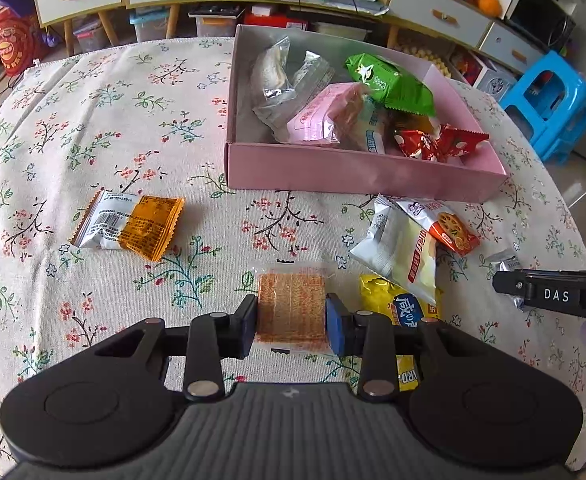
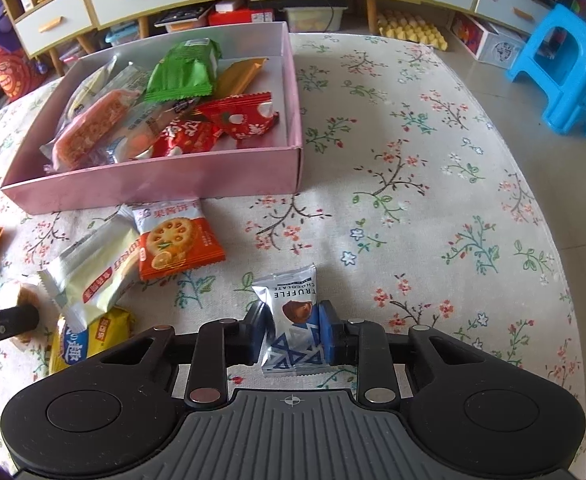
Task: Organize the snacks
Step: 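Carry the wafer and truffle packet into the pink box and open both grippers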
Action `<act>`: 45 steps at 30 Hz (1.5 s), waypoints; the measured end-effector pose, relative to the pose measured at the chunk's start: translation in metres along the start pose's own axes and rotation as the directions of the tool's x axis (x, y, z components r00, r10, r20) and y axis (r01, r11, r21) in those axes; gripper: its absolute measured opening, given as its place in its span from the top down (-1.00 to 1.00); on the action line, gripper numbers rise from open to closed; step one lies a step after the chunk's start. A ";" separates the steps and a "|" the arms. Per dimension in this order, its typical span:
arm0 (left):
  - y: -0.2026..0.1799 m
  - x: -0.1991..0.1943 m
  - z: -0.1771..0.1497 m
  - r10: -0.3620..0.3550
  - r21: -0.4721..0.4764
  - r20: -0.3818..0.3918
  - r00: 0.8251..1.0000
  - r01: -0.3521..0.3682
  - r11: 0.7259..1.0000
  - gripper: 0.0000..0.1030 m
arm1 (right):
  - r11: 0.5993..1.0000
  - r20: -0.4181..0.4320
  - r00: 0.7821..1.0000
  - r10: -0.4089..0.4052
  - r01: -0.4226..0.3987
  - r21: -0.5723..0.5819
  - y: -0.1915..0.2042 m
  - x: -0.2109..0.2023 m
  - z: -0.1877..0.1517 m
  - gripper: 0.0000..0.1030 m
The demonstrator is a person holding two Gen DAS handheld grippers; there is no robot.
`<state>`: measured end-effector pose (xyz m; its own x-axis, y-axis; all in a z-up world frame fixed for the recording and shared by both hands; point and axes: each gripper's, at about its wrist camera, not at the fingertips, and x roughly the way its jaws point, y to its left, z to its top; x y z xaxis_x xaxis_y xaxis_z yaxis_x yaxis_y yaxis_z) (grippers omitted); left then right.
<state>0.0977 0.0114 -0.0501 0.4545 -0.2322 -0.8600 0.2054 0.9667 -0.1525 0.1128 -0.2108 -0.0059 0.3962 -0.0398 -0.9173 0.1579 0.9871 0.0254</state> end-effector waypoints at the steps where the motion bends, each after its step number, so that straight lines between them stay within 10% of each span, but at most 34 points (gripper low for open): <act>1: 0.001 -0.001 0.000 -0.001 -0.002 0.003 1.000 0.001 1.000 0.37 | 1.000 0.001 1.000 0.006 -0.006 0.002 0.000 -0.001 0.000 0.50; 27: 0.019 -0.016 0.040 -0.095 -0.129 0.183 0.979 0.119 0.984 0.37 | 0.950 0.148 0.968 0.201 -0.229 0.213 -0.025 -0.029 0.046 0.49; 45: -0.005 0.030 0.075 -0.254 -0.111 0.251 0.934 0.288 0.951 0.37 | 0.873 0.268 0.901 0.340 -0.409 0.266 -0.019 0.008 0.077 0.49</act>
<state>0.1754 -0.0089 -0.0381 0.5899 -0.4891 -0.6425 0.2298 0.8645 -0.4471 0.1823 -0.2421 0.0165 0.6532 0.2587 -0.7116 0.2166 0.8367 0.5030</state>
